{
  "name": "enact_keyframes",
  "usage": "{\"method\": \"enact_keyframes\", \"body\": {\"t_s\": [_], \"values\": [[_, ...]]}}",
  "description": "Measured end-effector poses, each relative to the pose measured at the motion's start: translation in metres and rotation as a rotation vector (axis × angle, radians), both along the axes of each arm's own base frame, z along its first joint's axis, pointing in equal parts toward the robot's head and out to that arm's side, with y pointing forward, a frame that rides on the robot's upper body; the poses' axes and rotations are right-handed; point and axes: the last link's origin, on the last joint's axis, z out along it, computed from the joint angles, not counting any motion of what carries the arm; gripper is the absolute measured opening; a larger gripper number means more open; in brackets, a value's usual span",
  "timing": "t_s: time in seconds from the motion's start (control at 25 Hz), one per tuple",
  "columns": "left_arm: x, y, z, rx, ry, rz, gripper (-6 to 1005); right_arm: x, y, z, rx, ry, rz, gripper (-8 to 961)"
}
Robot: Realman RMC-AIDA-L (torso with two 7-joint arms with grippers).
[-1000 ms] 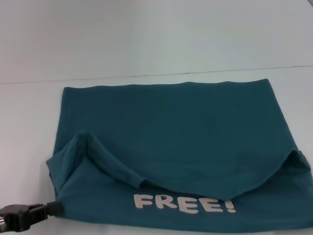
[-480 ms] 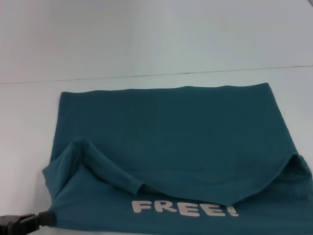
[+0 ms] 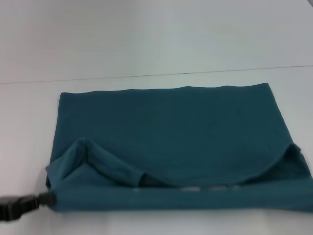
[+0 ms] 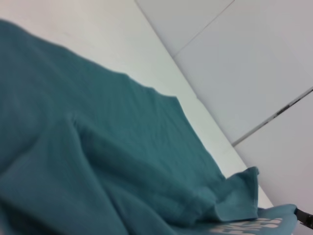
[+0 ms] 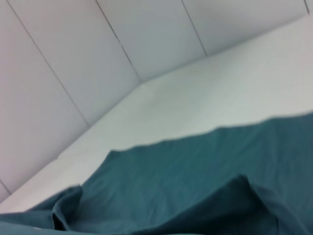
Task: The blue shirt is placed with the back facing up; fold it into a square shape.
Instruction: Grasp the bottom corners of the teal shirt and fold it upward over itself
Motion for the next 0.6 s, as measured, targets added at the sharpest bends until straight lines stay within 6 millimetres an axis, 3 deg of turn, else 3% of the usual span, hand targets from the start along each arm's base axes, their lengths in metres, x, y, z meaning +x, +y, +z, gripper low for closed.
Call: {"method": "enact_keyframes", "body": {"t_s": [0.16,0.6], "values": [[0.013,0.026,0.006,0.021,0.013,-0.047,9,-0.007,0.026,0.010,0.045,0.002,0.026,27],[0.061,0.135,0.011,0.172,0.150,-0.104,19,-0.024,0.125,0.024,0.206,-0.071,-0.030,27]]}}
